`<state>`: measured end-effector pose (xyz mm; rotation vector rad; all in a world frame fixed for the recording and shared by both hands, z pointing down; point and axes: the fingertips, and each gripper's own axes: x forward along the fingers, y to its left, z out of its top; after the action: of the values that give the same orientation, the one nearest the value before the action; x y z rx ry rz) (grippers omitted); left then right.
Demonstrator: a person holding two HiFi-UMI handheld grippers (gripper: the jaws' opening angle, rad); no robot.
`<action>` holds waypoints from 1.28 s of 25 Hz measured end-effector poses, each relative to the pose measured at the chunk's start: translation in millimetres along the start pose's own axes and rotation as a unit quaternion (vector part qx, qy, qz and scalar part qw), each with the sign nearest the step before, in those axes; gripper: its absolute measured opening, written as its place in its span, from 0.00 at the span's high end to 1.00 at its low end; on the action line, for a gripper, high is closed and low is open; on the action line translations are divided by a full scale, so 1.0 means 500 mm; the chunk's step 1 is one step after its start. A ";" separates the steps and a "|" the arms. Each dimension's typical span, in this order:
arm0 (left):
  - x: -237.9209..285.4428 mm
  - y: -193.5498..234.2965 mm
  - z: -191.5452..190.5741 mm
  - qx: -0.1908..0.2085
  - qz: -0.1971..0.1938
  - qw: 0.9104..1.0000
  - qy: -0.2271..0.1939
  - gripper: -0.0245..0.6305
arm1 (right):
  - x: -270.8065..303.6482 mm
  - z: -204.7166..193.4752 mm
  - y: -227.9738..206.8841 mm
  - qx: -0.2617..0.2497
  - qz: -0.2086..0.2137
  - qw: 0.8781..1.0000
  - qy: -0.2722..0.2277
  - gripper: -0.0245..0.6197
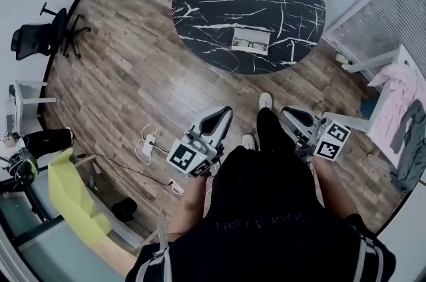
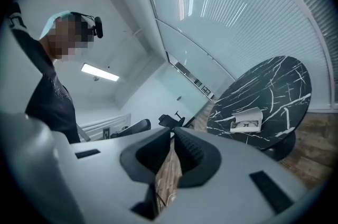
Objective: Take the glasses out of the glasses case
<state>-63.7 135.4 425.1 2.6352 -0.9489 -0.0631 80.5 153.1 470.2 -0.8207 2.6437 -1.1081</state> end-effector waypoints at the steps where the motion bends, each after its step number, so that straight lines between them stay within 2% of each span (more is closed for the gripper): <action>1: 0.015 0.010 0.004 0.001 0.001 1.000 0.001 0.93 | 0.004 0.010 -0.013 0.003 0.002 1.000 -0.002 0.90; 4: 0.053 0.038 0.012 0.007 0.007 1.000 0.010 0.93 | 0.018 0.039 -0.050 0.011 0.006 1.000 -0.005 0.90; 8: 0.099 0.068 0.045 0.006 0.021 1.000 0.002 0.93 | 0.042 0.091 -0.094 0.018 0.025 0.999 -0.009 0.90; 15: 0.142 0.101 0.073 0.013 0.048 0.999 0.009 0.93 | 0.080 0.149 -0.152 -0.018 0.026 0.999 0.019 0.90; 22: 0.145 0.121 0.086 0.020 0.073 0.997 0.006 0.93 | 0.109 0.152 -0.198 -0.029 0.019 0.998 0.053 0.90; 28: 0.124 0.144 0.075 0.009 0.103 0.995 -0.003 0.93 | 0.138 0.153 -0.206 -0.038 0.036 0.996 0.072 0.90; 32: 0.136 0.159 0.062 -0.006 0.099 0.995 0.001 0.93 | 0.158 0.159 -0.208 -0.050 0.031 0.995 0.086 0.90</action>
<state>-64.5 26.3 426.8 2.5158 -1.1990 -0.0183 86.0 2.0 491.1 -0.6833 2.8659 -1.0831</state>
